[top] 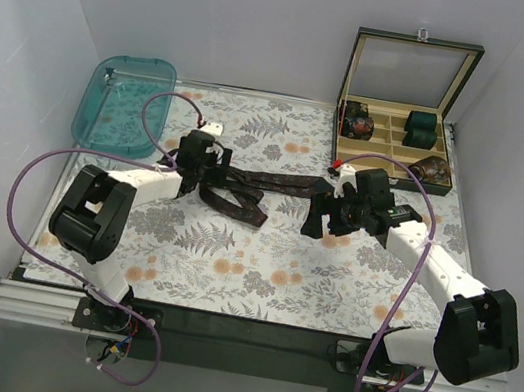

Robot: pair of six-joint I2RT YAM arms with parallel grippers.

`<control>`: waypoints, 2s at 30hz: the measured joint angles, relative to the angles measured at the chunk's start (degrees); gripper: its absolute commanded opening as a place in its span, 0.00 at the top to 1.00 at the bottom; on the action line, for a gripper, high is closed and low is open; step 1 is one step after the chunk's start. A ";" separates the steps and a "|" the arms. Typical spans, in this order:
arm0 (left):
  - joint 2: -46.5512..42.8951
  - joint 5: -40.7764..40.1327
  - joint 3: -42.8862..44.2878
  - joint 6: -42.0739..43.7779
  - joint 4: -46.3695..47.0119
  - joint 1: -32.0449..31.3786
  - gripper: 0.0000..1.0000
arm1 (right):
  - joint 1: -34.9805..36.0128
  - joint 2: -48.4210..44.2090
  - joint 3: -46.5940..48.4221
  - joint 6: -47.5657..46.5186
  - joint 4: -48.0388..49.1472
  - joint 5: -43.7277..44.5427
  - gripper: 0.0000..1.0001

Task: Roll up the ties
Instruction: Flatten the tie

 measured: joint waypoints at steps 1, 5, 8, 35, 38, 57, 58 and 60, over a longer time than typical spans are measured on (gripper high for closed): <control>0.09 0.72 0.70 1.55 0.31 0.02 0.25 | 0.00 -0.02 0.00 0.00 -0.02 0.00 0.21; 1.86 2.99 3.26 6.93 0.98 0.33 0.27 | 0.00 -0.02 0.00 0.00 -0.13 -0.11 0.21; 5.14 4.17 5.64 10.10 0.31 0.37 0.27 | 0.00 -0.02 0.00 -0.04 -0.15 -0.46 0.21; 6.14 10.67 19.06 1.46 -23.30 0.28 1.00 | 10.54 10.86 2.62 -10.84 2.21 -1.09 0.21; 2.19 12.00 19.08 -3.13 -26.97 0.13 1.00 | 13.16 14.43 4.48 -12.26 5.05 -0.33 0.22; -7.10 12.74 19.04 -17.00 -37.53 -0.07 1.00 | 14.34 21.09 1.55 -3.72 27.08 8.04 0.51; -7.65 12.74 19.04 -17.51 -37.73 -0.07 1.00 | 14.32 21.09 1.11 -2.54 28.50 9.11 0.53; -9.09 12.72 19.04 -18.67 -38.23 -0.07 1.00 | 14.08 21.09 0.15 -0.68 30.56 10.67 0.62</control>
